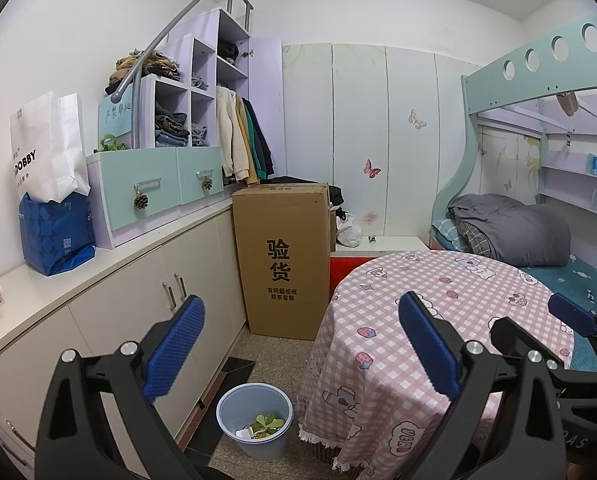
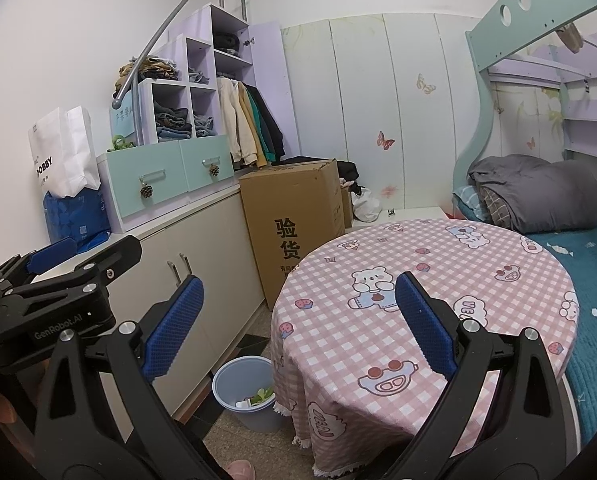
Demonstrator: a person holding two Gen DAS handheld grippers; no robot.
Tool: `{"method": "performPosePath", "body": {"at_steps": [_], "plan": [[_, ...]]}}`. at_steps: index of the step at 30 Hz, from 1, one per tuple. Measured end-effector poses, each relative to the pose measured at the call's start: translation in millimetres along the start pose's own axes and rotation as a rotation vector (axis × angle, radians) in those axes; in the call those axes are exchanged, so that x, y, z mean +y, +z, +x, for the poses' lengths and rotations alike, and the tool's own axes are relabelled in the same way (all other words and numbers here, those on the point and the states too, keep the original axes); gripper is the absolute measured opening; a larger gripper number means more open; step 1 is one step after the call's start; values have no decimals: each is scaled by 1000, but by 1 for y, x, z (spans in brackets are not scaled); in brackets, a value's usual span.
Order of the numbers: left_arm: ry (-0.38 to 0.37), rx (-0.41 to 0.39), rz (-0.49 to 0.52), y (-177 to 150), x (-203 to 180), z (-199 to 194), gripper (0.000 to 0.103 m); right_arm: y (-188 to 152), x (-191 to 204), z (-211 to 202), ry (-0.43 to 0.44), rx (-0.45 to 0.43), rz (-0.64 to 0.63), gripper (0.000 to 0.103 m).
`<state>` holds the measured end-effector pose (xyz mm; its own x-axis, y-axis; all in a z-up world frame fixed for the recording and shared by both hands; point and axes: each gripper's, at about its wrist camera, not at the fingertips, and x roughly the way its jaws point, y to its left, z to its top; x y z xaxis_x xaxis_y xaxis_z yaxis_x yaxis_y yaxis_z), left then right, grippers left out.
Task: Collect trash
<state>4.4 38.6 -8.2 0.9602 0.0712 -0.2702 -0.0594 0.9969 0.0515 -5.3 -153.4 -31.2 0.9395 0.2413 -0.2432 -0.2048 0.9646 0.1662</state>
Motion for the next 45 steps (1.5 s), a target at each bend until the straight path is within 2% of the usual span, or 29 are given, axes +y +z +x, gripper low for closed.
{"method": "performPosePath", "body": {"at_steps": [45], "plan": [[6, 11, 3, -5, 10, 1, 96, 4, 2, 1, 18, 12, 1, 95]]}}
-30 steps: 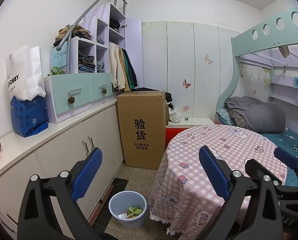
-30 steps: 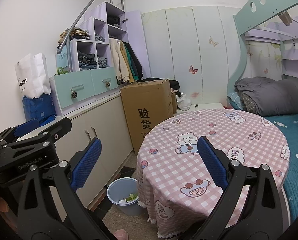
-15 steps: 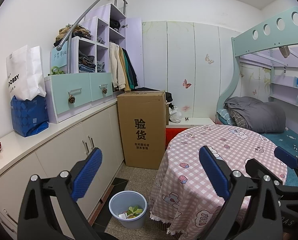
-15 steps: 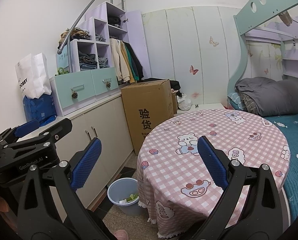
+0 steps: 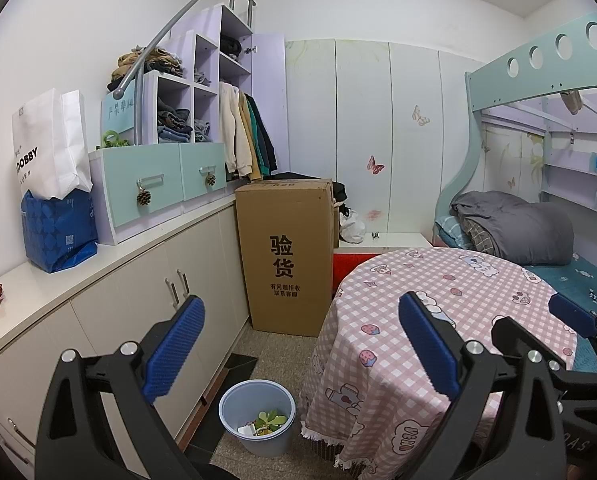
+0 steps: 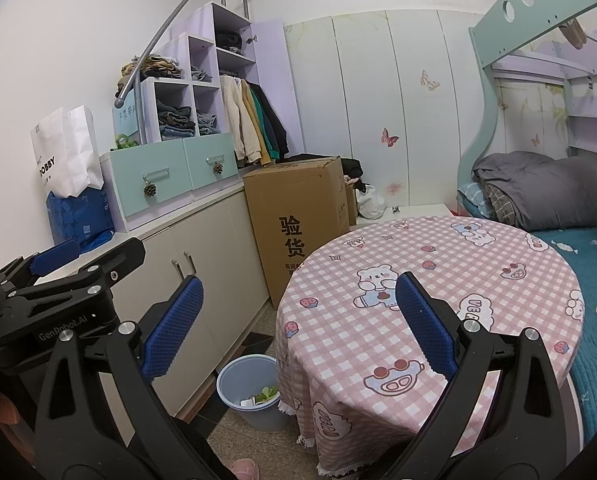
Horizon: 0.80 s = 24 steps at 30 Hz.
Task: Collect trash
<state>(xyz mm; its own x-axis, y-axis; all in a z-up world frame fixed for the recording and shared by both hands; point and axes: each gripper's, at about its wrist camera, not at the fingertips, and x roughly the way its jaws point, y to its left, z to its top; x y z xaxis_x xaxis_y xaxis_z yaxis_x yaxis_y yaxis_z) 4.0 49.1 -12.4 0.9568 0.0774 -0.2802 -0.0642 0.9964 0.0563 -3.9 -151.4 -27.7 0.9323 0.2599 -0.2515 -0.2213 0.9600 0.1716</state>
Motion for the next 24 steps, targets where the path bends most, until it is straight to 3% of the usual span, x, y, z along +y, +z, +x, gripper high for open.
{"method": "performPosePath", "body": {"at_steps": [24], "plan": [[8, 34, 14, -7, 0, 16, 96, -3, -6, 15, 0, 24, 27, 95]]}}
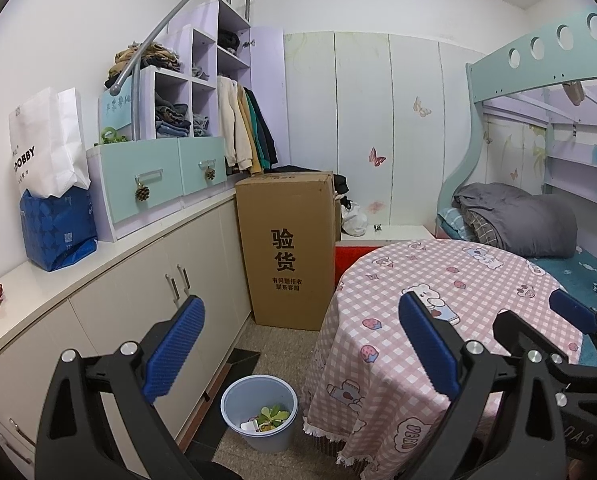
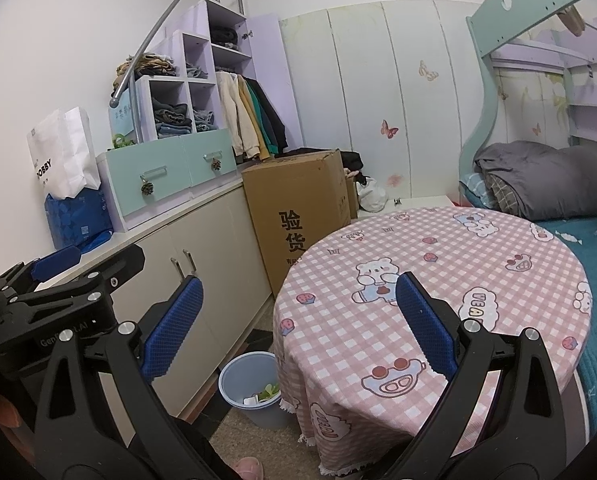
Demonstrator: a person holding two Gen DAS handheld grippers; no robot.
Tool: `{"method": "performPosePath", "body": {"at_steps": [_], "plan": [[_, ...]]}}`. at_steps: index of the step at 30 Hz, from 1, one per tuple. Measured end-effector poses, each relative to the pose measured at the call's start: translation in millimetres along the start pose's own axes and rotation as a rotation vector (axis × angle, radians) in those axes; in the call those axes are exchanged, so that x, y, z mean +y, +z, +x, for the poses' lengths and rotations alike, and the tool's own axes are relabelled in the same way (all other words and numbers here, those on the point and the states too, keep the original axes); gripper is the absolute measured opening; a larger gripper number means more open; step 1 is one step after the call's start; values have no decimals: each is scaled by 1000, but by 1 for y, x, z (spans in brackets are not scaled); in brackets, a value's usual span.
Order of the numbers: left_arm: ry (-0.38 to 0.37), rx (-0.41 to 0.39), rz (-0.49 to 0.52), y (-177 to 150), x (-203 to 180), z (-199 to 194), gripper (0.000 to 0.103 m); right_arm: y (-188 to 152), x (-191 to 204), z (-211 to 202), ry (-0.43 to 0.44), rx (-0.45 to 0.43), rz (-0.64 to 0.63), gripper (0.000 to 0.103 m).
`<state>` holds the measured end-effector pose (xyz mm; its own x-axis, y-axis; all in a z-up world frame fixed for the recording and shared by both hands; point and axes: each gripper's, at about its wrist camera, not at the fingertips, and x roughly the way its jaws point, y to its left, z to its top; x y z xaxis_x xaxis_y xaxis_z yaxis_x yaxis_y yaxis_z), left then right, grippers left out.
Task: Collect trash
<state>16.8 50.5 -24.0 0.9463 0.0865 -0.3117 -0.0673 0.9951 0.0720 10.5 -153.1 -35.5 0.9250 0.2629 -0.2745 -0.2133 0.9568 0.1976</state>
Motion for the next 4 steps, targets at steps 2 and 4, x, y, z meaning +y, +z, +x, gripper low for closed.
{"method": "performPosePath", "body": {"at_steps": [2, 4], "plan": [[0, 16, 1, -2, -1, 6, 96, -3, -4, 5, -3, 12, 11, 95], [5, 31, 6, -3, -4, 12, 96, -5, -9, 11, -6, 24, 21, 95]]}}
